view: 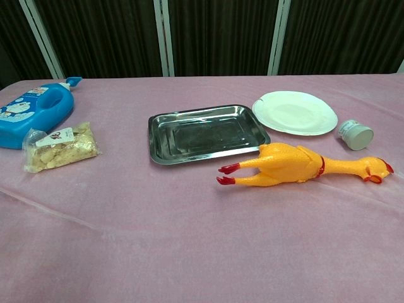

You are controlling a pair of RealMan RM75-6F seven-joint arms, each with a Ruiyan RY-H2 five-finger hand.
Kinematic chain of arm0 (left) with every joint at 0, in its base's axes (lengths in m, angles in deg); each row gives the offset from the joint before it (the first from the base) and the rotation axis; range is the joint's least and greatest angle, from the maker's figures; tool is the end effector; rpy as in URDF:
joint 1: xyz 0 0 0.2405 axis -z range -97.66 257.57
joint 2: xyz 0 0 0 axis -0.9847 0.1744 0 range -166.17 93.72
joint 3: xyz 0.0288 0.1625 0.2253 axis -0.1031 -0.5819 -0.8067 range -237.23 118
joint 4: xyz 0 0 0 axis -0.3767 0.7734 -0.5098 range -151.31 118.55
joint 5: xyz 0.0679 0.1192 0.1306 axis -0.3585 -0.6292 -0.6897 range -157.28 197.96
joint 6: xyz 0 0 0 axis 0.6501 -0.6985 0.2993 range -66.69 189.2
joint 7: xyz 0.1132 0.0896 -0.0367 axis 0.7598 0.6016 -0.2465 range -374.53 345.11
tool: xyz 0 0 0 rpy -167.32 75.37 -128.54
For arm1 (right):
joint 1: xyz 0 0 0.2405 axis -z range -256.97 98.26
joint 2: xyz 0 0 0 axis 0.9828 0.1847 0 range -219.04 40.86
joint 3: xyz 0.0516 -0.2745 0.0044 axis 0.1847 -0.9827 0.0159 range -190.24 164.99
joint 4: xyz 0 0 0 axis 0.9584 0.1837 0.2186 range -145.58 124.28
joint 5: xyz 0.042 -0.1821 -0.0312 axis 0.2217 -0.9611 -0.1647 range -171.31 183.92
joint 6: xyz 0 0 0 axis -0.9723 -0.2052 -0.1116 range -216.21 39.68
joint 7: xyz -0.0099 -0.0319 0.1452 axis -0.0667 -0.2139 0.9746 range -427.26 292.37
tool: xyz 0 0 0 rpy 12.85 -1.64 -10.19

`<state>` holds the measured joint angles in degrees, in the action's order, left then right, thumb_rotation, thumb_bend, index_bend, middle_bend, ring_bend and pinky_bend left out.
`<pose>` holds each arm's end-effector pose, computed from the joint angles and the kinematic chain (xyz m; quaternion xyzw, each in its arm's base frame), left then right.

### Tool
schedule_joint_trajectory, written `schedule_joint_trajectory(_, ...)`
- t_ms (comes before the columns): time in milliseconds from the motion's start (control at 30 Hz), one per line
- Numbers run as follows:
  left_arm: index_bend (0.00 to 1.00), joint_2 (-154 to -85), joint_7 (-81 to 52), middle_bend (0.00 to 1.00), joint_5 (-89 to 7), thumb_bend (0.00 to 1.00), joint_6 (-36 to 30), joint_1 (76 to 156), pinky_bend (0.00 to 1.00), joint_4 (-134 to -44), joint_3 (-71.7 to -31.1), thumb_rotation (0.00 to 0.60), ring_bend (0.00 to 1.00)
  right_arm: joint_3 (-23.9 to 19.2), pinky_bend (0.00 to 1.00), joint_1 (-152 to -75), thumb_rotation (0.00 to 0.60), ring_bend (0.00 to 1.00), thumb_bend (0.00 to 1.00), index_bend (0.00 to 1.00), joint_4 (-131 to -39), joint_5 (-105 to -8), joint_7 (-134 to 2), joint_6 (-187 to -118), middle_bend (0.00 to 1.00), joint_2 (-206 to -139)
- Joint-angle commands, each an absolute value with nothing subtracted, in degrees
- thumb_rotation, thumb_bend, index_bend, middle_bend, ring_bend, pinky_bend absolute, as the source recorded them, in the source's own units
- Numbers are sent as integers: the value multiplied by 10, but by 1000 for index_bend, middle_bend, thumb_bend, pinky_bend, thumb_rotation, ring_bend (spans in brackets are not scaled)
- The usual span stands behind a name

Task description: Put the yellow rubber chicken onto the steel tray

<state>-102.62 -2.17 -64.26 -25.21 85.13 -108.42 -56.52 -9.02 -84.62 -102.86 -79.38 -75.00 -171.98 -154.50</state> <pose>-0.3230 0.1884 0.1804 -0.6155 -0.3286 -0.3383 0.6314 -0.3225 -0.1907 0.1796 0.6172 -0.3563 0.3549 0.6051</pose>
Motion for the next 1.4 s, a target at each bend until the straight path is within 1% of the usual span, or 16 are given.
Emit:
schedule_joint_trajectory(33,38,-1026,-20,42,-642,0,-250,852,0,-1085,-565,600,0,-90,137,-847,600,97,249,0,-1029,-792,-751,-1718,115,-1545)
schedule_joint_trajectory(567,39,-1021,-24,43,-652,0,-254,852,0,-1095,-569,600,0,-96,138,-850,600,105,249,0,-1031,-813,-729,-1720,114,-1541)
schedule_joint_trajectory(700,39,-1019,-24,43,-653,0,-252,852,0,-1097,-569,600,0,-97,162,-860,600,115,249,0,-1034,-821,-716,-1707,114,-1538)
schedule_joint_trajectory(867,39,-1015,-24,44,-653,0,-251,853,0,-1101,-568,600,0,-93,165,-879,600,128,249,1,-1040,-831,-701,-1689,115,-1534)
schedule_joint_trajectory(967,40,-1014,-23,44,-653,0,-250,854,0,-1103,-568,600,0,-92,181,-890,600,142,249,16,-1043,-835,-689,-1675,126,-1532)
schedule_joint_trajectory(1033,40,-1012,-21,44,-655,0,-248,857,0,-1105,-567,600,0,-90,191,-905,600,151,249,47,-1047,-841,-678,-1657,139,-1530)
schedule_joint_trajectory(1133,40,-1008,-20,44,-657,0,-246,860,0,-1111,-566,600,0,-79,211,-950,600,168,249,97,-1048,-841,-644,-1600,169,-1528)
schedule_joint_trajectory(1400,40,-1001,-17,44,-659,0,-245,863,0,-1121,-565,600,0,-70,245,-1022,600,194,257,141,-1033,-830,-598,-1500,197,-1542)
